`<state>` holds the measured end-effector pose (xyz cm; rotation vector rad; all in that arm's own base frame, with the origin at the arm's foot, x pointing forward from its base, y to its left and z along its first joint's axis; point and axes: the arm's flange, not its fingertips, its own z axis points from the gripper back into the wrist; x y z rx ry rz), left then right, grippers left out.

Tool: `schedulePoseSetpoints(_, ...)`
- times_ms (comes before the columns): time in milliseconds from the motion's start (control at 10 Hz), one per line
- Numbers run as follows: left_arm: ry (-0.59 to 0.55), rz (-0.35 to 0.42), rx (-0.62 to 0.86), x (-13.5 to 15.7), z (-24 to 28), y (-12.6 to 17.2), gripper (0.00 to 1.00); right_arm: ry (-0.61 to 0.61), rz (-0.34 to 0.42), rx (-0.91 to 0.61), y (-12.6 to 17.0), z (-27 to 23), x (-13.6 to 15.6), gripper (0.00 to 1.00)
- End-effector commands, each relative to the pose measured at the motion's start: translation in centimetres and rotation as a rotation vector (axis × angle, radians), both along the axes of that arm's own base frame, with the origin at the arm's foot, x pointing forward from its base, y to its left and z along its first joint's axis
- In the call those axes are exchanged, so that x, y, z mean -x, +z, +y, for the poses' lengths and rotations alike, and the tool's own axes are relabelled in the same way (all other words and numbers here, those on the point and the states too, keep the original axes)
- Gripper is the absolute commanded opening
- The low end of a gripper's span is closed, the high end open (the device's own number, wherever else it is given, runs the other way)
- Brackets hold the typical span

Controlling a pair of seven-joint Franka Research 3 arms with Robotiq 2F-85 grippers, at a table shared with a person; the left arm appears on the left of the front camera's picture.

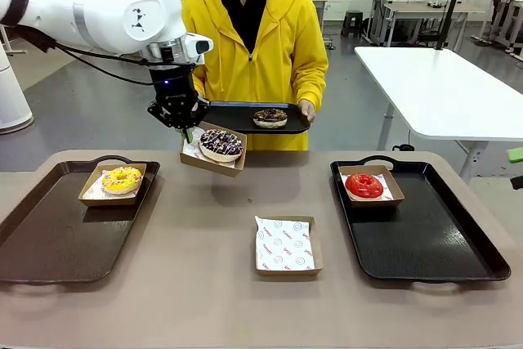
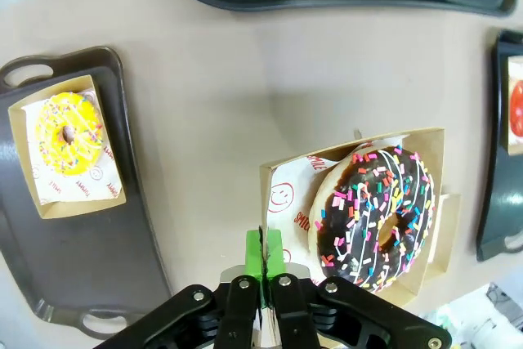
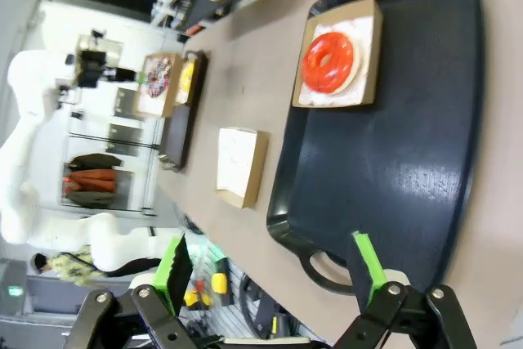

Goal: Individually package the donuts and arrange them on the tray.
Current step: Place the picked Paper togo box on the Handle tray while simultaneously picking up another Paper togo box from the table with the other hand.

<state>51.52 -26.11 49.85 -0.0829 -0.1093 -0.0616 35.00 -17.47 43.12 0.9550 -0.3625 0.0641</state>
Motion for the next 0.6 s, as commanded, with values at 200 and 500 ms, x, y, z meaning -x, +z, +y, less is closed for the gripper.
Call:
schedulePoseSetpoints(200, -0.110, 0.031, 0.040, 6.4, 9.8, 2.6, 0.01, 0.084, 0.117, 0.363, 4.5, 13.2, -2.6, 1.00)
schedulePoseSetpoints(500, -0.059, 0.085, -0.028, 9.0, 15.1, 1.3, 0.01, 0.144, 0.142, 0.574, 4.8, 23.8, -4.4, 1.00)
